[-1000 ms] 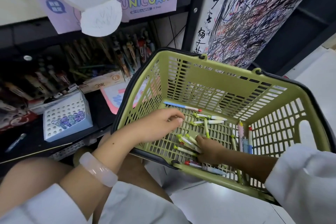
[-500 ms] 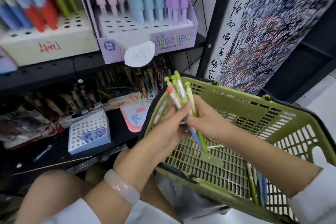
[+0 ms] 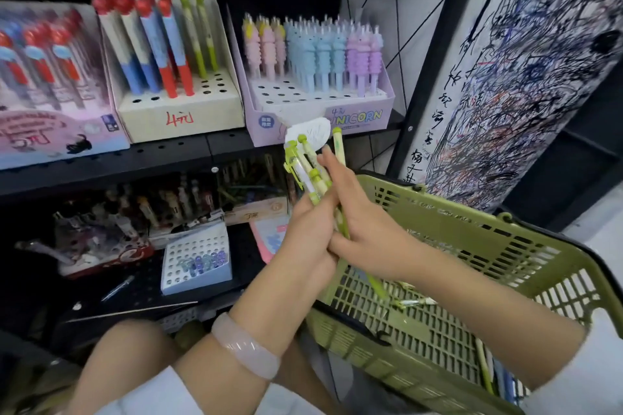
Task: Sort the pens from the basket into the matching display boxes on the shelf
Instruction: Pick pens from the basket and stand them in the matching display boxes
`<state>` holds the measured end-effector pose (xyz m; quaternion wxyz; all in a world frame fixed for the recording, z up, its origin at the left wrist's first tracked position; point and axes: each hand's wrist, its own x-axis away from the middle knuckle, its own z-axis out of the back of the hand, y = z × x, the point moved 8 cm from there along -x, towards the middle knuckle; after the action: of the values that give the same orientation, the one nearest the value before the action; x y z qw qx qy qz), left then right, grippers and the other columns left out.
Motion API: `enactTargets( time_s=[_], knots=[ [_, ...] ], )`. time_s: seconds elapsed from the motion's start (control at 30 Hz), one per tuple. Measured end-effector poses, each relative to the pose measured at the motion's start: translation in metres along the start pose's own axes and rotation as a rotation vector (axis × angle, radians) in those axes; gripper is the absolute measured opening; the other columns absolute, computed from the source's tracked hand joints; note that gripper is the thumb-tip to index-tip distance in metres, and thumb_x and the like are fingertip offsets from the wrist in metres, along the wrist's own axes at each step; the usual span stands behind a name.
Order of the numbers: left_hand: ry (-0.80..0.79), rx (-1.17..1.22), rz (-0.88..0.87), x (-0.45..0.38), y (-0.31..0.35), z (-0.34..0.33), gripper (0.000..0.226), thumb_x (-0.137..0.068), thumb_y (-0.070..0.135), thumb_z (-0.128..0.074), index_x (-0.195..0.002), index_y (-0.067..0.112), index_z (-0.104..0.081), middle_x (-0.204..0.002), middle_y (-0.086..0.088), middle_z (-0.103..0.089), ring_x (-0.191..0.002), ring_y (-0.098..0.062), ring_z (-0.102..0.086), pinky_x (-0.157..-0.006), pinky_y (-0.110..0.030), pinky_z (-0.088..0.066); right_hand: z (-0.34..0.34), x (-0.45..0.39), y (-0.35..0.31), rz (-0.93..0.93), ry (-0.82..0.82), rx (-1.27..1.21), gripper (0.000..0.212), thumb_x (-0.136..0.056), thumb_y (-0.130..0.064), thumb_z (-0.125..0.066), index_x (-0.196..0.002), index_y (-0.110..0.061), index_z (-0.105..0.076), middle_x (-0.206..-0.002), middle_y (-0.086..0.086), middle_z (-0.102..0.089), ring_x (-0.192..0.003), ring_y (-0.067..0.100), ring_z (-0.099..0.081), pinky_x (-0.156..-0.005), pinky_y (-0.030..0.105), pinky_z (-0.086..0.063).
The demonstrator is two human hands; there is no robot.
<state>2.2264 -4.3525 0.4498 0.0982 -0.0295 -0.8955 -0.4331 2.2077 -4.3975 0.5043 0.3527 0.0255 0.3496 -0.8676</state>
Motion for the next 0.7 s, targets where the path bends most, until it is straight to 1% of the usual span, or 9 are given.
enactTargets(
  time_s=[0.07,0.17,0.23,0.27,0.33,0.4,0.5,0.6,0.7],
  knots=[
    [0.028,0.008,-0.016,0.004,0.010,0.008,0.015,-0.093,0.020,-0.054,-0.103,0.022,-0.065,-0.075,0.006,-0.072,-0.072,-0.005,-0.069,-0.054,-0.017,-0.051,-0.007,-0.007,-0.004,0.006,-0.063,-0.001,0.102,-0.081,-0.010,-0.051,-0.125,-0.064,0.023,-0.154,-0.022,0.005,-0.130,0.019,-0.036,-0.102,0.040,-0.040],
    [0.040,0.010,-0.058,0.009,0.029,0.021,0.014,-0.094,0.016,-0.052,-0.098,0.020,-0.065,-0.079,0.004,-0.074,-0.074,-0.008,-0.070,-0.056,-0.019,-0.053,-0.012,-0.018,-0.014,0.060,-0.122,-0.086,0.095,-0.085,-0.007,-0.049,-0.132,-0.054,0.018,-0.156,-0.014,0.001,-0.137,-0.008,-0.016,-0.108,0.010,-0.023],
    [0.009,0.001,-0.100,0.012,0.045,0.027,0.014,-0.095,0.016,-0.049,-0.099,0.015,-0.063,-0.076,0.001,-0.074,-0.069,-0.011,-0.070,-0.053,-0.021,-0.054,-0.012,-0.027,-0.021,0.085,-0.144,-0.116,0.084,-0.089,-0.009,-0.047,-0.137,-0.048,0.011,-0.155,-0.013,-0.011,-0.122,-0.021,-0.030,-0.100,0.000,-0.021],
    [-0.001,-0.022,-0.122,0.014,0.053,0.029,0.016,-0.096,0.017,-0.049,-0.102,0.012,-0.062,-0.075,-0.001,-0.073,-0.066,-0.013,-0.070,-0.051,-0.024,-0.053,-0.011,-0.032,-0.027,0.097,-0.132,-0.097,0.080,-0.090,-0.011,-0.045,-0.139,-0.047,0.006,-0.153,-0.014,-0.018,-0.103,-0.025,-0.042,-0.091,-0.002,-0.027],
    [0.021,-0.073,-0.170,0.017,0.069,0.037,0.017,-0.096,0.016,-0.048,-0.104,0.008,-0.060,-0.082,-0.010,-0.071,-0.071,-0.021,-0.069,-0.059,-0.033,-0.057,-0.005,-0.042,-0.039,0.113,-0.034,-0.017,0.071,-0.087,-0.021,-0.041,-0.144,-0.046,-0.007,-0.144,-0.016,-0.037,-0.066,-0.010,-0.054,-0.071,0.003,-0.037],
    [0.088,-0.113,-0.229,0.018,0.087,0.051,0.016,-0.096,0.014,-0.048,-0.103,0.003,-0.058,-0.087,-0.019,-0.066,-0.079,-0.028,-0.066,-0.075,-0.043,-0.055,0.007,-0.054,-0.048,0.116,0.151,0.040,0.058,-0.087,-0.026,-0.040,-0.141,-0.042,-0.024,-0.128,-0.012,-0.054,-0.052,0.004,-0.051,-0.064,0.018,-0.043],
    [0.158,-0.131,-0.295,0.018,0.109,0.076,0.012,-0.096,0.015,-0.048,-0.094,0.006,-0.055,-0.065,-0.004,-0.062,-0.052,-0.013,-0.060,-0.054,-0.026,-0.055,0.020,-0.080,-0.040,-0.046,0.369,-0.121,0.033,-0.094,-0.022,-0.045,-0.126,-0.024,-0.051,-0.104,-0.005,-0.060,-0.055,0.000,-0.044,-0.064,0.023,-0.038],
    [0.156,-0.217,-0.312,0.018,0.122,0.092,0.014,-0.095,0.019,-0.050,-0.090,0.008,-0.057,-0.063,0.001,-0.061,-0.045,-0.008,-0.053,-0.046,-0.022,-0.048,-0.003,-0.109,-0.024,-0.346,0.259,-0.462,0.021,-0.096,-0.021,-0.046,-0.108,-0.012,-0.060,-0.084,-0.002,-0.058,-0.054,0.007,-0.044,-0.050,0.019,-0.039],
    [0.111,-0.347,-0.353,0.018,0.134,0.099,0.015,-0.095,0.023,-0.050,-0.091,0.012,-0.060,-0.063,0.004,-0.065,-0.049,-0.009,-0.053,-0.048,-0.023,-0.047,-0.024,-0.130,-0.038,-0.333,0.098,-0.590,0.019,-0.097,-0.020,-0.048,-0.091,-0.008,-0.062,-0.070,0.000,-0.053,-0.057,0.008,-0.048,-0.047,0.014,-0.043]
  ],
)
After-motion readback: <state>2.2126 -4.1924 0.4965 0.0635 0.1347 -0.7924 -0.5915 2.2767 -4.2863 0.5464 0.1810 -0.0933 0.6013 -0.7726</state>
